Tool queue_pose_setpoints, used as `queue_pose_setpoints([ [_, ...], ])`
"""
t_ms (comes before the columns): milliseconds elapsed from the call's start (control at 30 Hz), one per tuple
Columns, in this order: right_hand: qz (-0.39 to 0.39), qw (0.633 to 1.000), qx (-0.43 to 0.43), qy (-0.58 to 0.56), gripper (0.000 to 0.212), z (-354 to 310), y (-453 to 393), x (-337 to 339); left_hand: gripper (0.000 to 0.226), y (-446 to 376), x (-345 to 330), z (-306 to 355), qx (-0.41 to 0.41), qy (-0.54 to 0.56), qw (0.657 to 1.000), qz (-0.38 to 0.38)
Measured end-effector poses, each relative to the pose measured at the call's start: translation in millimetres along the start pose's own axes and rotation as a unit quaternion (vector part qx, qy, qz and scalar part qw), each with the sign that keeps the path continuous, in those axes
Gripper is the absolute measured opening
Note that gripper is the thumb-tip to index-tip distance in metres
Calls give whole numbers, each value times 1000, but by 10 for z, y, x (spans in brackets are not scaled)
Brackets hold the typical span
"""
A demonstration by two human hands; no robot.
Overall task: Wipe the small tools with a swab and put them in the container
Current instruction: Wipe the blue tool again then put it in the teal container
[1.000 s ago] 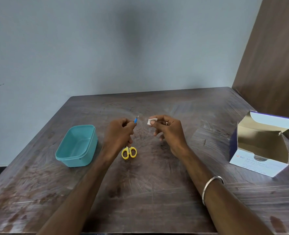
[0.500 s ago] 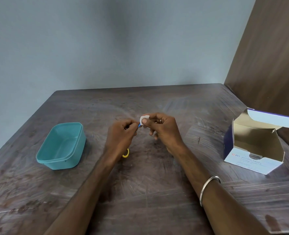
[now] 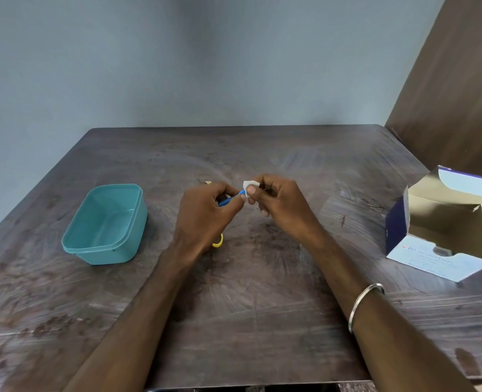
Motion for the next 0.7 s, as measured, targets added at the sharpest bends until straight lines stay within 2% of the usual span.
queue_pose_setpoints([
  [133,9,999,10,35,17,-16,6,5,9,-7,16,64,-39,-44,998,2],
  [500,48,994,20,94,8,-48,19,32,14,-8,0,70,-48,-79,996,1],
  [600,54,998,-5,18,9,-27,14,80,14,-9,18,22,-30,-58,998,7],
  [700,62,994,-27,-81,10,6,21,165,13,-5,29,-123,27,9,1000,13],
])
Point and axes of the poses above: each hand's wrist, its own y-axis away from the middle knuckle, its own x-axis out of the back of the hand, z = x × y, the point moved 10 cm from there along -y, towards the middle knuckle, and after that the axes turned 8 degrees about -x, right-handed, at the moved point
